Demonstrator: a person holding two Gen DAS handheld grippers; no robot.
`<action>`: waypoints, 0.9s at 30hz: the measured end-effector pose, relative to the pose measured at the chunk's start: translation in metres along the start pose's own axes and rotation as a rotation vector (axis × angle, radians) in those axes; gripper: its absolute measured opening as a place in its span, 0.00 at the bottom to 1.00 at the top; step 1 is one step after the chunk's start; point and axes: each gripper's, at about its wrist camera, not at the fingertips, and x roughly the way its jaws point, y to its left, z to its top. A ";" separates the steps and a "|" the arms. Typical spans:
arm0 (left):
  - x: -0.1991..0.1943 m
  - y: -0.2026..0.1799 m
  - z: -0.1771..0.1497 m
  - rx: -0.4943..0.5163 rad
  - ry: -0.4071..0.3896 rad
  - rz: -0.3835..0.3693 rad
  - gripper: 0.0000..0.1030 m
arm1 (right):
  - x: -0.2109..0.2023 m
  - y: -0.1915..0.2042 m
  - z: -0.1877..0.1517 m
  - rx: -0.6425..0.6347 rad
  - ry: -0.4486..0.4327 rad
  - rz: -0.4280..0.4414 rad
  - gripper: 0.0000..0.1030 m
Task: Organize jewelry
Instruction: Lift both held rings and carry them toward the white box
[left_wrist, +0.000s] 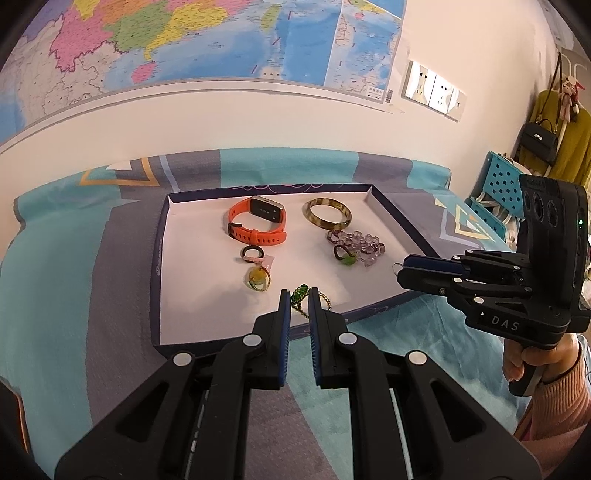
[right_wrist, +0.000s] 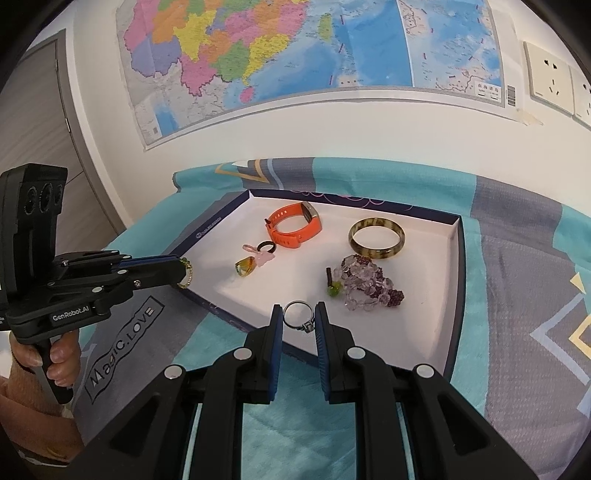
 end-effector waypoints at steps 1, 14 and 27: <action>0.000 0.000 0.000 -0.001 0.000 0.000 0.10 | 0.001 -0.001 0.001 0.002 0.002 -0.002 0.15; 0.011 0.006 0.003 -0.016 0.014 0.011 0.10 | 0.014 -0.010 0.003 0.023 0.021 -0.001 0.15; 0.016 0.010 0.004 -0.031 0.021 0.017 0.10 | 0.017 -0.011 0.004 0.025 0.027 -0.005 0.15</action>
